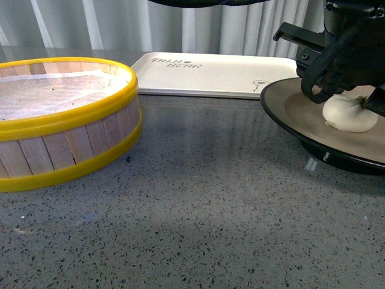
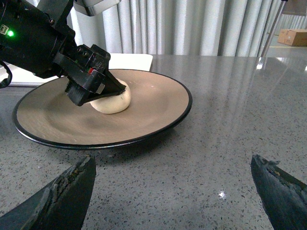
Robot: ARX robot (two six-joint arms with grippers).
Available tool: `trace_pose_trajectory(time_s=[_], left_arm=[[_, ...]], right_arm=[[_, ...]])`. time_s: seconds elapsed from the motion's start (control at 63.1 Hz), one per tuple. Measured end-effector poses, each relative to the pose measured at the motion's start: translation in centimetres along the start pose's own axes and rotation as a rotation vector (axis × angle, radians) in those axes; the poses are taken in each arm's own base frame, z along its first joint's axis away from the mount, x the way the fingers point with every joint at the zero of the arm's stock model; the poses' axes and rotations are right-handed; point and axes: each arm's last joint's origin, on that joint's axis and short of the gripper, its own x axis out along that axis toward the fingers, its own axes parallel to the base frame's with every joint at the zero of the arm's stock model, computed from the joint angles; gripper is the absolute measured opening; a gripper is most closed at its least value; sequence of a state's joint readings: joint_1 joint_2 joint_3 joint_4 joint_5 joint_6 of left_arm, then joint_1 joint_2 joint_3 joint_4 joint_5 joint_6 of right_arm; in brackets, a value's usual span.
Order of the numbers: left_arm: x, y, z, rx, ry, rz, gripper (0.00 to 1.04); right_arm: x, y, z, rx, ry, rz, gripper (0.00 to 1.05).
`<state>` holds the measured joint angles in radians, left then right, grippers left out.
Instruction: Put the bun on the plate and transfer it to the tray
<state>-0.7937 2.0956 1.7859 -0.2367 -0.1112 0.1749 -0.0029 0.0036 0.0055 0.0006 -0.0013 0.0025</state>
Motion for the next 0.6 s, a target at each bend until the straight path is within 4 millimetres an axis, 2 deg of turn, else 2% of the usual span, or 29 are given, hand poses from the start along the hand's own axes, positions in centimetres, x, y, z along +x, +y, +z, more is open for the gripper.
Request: trace_pose_trajectory(time_s=[0.063, 0.111, 0.269, 0.602], left_arm=[[-0.1, 0.04, 0.09, -0.002, -0.002, -0.003, 0.66], [-0.19, 0.05, 0.18, -0.004, -0.003, -0.006, 0.77], [-0.22, 0.12, 0.15, -0.005, 0.002, -0.009, 1.0], [-0.65, 0.76, 0.7, -0.03, -0.014, -0.009, 0.98]], right_arm=[[0.0, 0.0, 0.0, 0.0, 0.0, 0.0, 0.96], [0.0, 0.0, 0.0, 0.0, 0.0, 0.0, 0.96], [0.0, 0.0, 0.0, 0.0, 0.0, 0.0, 0.96], [0.0, 0.0, 0.0, 0.0, 0.0, 0.0, 0.96]])
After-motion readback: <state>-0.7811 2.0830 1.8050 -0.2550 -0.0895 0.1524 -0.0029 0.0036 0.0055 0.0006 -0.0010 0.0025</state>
